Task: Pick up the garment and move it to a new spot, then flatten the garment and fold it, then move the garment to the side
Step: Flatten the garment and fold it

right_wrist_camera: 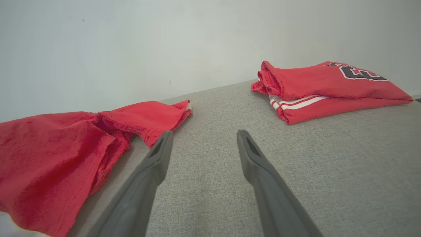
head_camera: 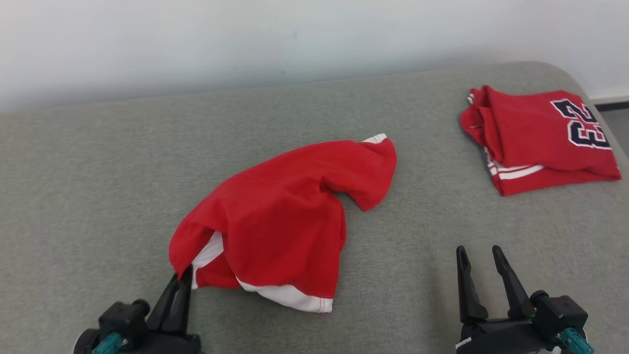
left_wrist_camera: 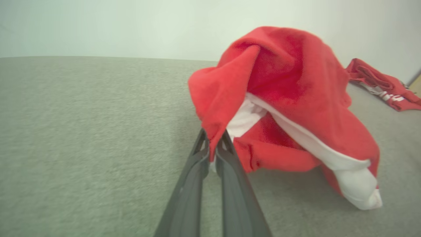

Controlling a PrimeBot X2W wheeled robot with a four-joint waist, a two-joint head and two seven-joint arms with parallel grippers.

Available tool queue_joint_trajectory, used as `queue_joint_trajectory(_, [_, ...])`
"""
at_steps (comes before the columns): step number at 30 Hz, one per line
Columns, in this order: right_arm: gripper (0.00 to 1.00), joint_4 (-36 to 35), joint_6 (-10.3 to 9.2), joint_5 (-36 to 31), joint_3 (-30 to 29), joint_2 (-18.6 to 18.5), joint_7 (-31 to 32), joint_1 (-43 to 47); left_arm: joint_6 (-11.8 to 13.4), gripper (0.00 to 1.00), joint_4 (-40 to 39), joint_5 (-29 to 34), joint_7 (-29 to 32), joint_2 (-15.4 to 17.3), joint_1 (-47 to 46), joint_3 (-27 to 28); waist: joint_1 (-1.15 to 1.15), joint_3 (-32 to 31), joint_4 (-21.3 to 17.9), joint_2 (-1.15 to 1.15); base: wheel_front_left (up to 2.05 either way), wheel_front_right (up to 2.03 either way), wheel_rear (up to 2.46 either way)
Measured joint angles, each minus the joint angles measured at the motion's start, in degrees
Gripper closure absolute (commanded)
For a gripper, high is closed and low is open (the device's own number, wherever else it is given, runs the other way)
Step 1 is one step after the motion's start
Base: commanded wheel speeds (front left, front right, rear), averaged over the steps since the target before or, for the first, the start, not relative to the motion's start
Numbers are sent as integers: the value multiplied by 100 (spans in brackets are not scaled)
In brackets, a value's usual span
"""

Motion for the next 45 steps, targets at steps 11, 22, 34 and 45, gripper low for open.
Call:
queue_joint_trajectory(11, [0,133,0,66,124,2,0,89,0,100,-158,63,0,465,953,-222,0,-284,631,-1,0,0,0])
queue_joint_trajectory(22, [0,127,0,8,37,4,0,196,0,0,-772,-31,0,93,910,333,0,-479,869,0,0,0,0])
queue_joint_trajectory(34, [0,447,0,112,687,0,1,241,0,0,-1466,453,0,-474,1367,1330,0,-544,1110,0,0,0,0])
queue_joint_trajectory(45, [0,1803,0,414,1944,3,1,-377,0,0,-1267,514,0,-660,1421,1300,1,-498,1359,0,0,0,0])
